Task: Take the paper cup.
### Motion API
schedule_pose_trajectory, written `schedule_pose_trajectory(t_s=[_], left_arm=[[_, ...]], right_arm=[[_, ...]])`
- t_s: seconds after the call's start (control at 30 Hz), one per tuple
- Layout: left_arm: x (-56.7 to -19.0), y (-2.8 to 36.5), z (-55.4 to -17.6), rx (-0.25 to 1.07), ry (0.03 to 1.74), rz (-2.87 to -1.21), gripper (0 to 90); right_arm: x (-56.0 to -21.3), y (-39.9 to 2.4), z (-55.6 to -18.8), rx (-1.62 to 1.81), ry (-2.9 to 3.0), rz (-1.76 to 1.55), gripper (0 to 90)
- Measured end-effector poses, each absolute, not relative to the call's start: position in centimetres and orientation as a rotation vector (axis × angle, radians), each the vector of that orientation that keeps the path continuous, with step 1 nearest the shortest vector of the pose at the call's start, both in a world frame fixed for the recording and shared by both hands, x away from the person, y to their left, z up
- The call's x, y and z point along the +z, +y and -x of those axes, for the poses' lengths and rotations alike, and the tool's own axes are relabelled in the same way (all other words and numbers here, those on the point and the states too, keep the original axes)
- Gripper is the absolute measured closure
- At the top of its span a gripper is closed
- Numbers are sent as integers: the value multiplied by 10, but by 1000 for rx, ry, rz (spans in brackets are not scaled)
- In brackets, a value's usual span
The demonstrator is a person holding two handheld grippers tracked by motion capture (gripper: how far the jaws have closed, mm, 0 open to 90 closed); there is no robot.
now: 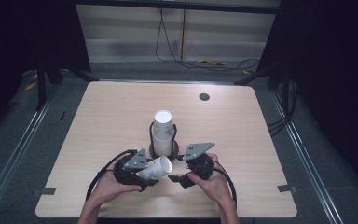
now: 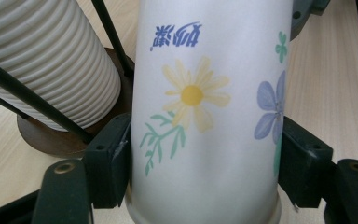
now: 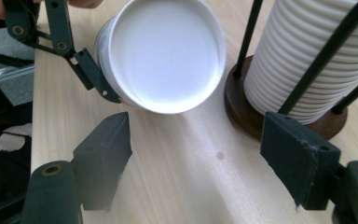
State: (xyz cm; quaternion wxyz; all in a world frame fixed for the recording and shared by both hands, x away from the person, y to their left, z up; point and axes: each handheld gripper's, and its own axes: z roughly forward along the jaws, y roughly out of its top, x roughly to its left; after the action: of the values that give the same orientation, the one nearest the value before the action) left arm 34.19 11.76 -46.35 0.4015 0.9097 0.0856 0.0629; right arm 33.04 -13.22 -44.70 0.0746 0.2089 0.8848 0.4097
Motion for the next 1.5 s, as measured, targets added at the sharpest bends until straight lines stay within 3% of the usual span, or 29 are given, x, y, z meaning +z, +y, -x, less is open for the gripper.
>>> schedule_pose_trajectory(t_s=[0.27,0.33,1.5], left_arm=[[-461,106,-345,201,183,-2410,295],[-461,105,-344,204,176,-2412,295],[-453,77,-342,195,53,-2558,297]], right_arm=[[-450,-127,-333,1139,2714,-608,255],[-451,-126,-334,1136,2759,-582,294],[-445,-116,-342,1094,2874,-485,273]])
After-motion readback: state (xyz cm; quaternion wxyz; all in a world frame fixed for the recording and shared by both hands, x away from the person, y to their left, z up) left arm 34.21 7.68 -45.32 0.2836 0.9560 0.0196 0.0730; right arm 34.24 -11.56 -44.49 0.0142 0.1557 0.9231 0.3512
